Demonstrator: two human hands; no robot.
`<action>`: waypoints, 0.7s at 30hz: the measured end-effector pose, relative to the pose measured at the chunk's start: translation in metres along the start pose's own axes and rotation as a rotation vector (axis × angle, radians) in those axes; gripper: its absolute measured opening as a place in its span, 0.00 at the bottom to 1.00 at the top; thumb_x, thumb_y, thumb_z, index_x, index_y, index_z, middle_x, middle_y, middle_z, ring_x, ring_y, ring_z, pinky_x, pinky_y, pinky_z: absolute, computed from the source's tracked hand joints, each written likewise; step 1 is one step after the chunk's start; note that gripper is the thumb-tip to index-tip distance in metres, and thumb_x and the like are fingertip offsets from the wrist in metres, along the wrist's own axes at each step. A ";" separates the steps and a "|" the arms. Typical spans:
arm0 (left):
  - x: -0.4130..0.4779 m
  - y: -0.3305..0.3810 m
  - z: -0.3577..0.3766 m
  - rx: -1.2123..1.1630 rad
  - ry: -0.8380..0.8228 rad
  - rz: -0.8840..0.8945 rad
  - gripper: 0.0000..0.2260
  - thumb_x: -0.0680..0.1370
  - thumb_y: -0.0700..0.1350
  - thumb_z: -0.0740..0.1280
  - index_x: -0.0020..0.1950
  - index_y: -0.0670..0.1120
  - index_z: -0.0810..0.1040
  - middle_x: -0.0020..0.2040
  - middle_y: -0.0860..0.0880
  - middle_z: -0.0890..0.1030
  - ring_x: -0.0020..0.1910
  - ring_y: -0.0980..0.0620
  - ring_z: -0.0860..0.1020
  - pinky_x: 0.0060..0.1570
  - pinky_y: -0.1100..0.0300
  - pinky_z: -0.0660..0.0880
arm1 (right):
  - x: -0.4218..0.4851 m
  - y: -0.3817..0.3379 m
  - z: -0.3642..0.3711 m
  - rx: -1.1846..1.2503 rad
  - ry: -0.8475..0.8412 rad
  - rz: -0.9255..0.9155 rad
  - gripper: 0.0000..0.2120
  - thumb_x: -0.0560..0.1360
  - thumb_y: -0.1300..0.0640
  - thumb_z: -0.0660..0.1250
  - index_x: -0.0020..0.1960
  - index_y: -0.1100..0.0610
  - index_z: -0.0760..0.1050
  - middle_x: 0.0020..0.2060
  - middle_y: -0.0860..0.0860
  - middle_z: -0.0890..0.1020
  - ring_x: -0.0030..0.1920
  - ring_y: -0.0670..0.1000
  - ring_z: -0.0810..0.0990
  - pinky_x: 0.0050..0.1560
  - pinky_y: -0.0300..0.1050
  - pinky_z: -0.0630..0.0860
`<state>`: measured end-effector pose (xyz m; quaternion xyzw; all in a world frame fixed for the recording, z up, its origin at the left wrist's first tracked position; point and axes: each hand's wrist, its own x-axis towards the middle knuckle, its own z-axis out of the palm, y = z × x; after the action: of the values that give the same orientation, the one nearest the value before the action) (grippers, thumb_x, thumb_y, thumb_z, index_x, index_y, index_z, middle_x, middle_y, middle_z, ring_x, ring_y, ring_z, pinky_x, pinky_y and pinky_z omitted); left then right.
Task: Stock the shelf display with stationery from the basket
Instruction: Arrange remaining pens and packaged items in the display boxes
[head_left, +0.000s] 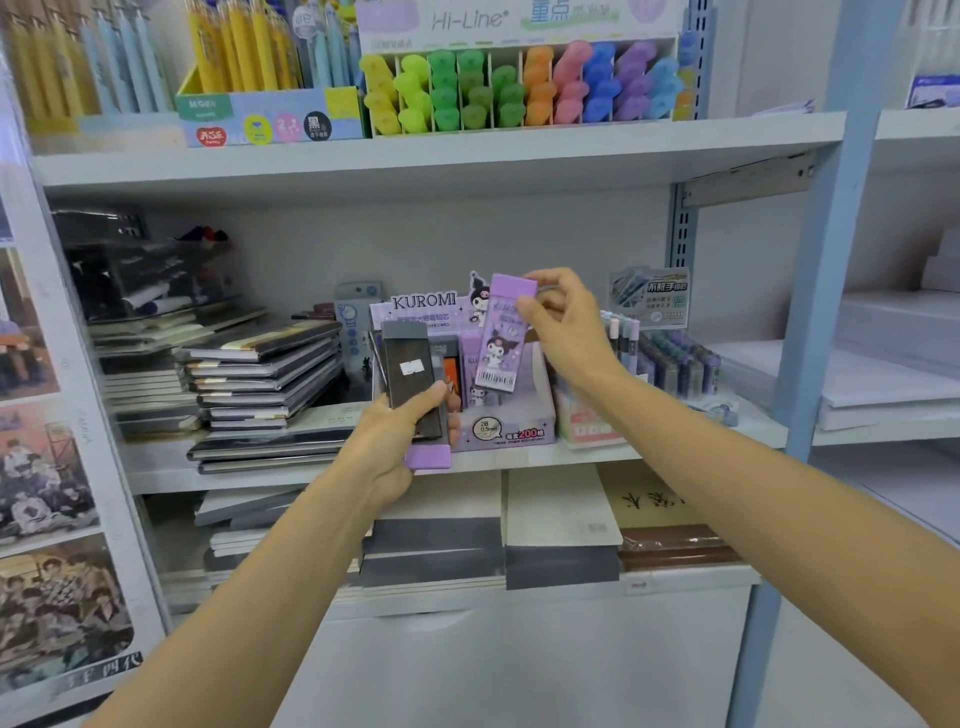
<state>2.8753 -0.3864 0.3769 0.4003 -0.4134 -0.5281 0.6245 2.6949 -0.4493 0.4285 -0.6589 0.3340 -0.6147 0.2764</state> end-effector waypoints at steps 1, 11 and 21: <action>0.001 0.001 -0.003 -0.010 0.017 -0.019 0.12 0.78 0.38 0.68 0.60 0.37 0.75 0.42 0.41 0.83 0.32 0.50 0.81 0.33 0.58 0.81 | 0.004 0.003 -0.001 -0.030 0.031 -0.011 0.08 0.80 0.62 0.63 0.58 0.57 0.70 0.52 0.57 0.81 0.54 0.54 0.81 0.53 0.45 0.80; 0.006 -0.005 -0.022 0.054 0.040 -0.010 0.11 0.77 0.32 0.66 0.59 0.36 0.74 0.41 0.40 0.84 0.35 0.49 0.84 0.34 0.58 0.81 | 0.014 0.033 0.019 -0.304 -0.105 -0.006 0.08 0.80 0.65 0.62 0.56 0.56 0.69 0.52 0.57 0.81 0.52 0.56 0.81 0.56 0.53 0.79; 0.012 -0.010 -0.035 0.117 0.186 0.046 0.19 0.70 0.36 0.75 0.60 0.41 0.78 0.51 0.42 0.85 0.50 0.42 0.83 0.54 0.49 0.80 | 0.026 0.031 0.010 -0.518 -0.298 -0.005 0.06 0.80 0.63 0.62 0.54 0.55 0.68 0.51 0.58 0.81 0.49 0.60 0.82 0.52 0.60 0.80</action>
<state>2.9056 -0.3971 0.3565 0.4738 -0.3931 -0.4489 0.6477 2.7026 -0.4891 0.4199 -0.7913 0.4338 -0.4061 0.1438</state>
